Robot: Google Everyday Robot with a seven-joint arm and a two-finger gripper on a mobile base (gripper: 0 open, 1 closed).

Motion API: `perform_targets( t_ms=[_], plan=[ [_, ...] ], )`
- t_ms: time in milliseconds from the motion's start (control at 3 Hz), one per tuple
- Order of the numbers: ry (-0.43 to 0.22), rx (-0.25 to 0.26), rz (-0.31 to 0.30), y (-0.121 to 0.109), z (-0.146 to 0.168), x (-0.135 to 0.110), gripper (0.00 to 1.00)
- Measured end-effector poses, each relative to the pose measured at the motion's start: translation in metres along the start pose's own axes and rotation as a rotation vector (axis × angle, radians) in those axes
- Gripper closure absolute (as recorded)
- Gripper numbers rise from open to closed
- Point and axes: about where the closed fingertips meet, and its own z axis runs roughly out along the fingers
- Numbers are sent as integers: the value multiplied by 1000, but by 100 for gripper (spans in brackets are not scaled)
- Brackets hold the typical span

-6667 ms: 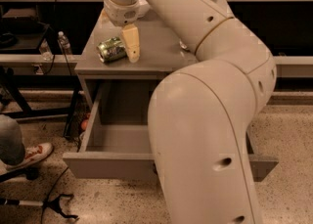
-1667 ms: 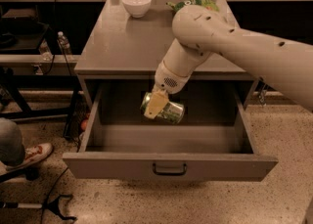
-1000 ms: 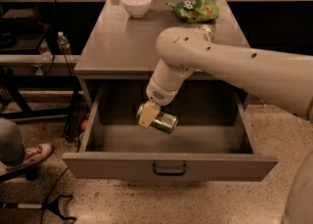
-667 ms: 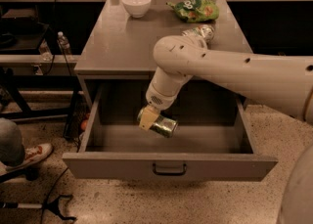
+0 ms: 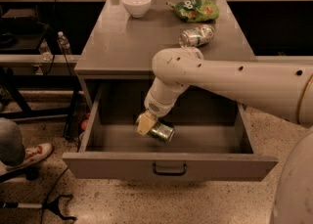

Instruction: Place green can into top drawer

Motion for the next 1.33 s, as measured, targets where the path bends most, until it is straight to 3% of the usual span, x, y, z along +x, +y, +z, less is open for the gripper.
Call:
perform_targets(
  t_ms=[333,667,1000,1333],
  plan=[
    [-31,-14,7,0,16,-1,99],
    [-62,-27,-4,0,23,-4,76],
    [-84,-51,-20,2,30,-6,44],
    [-89,-64,-29,3,33,-6,23]
  ],
)
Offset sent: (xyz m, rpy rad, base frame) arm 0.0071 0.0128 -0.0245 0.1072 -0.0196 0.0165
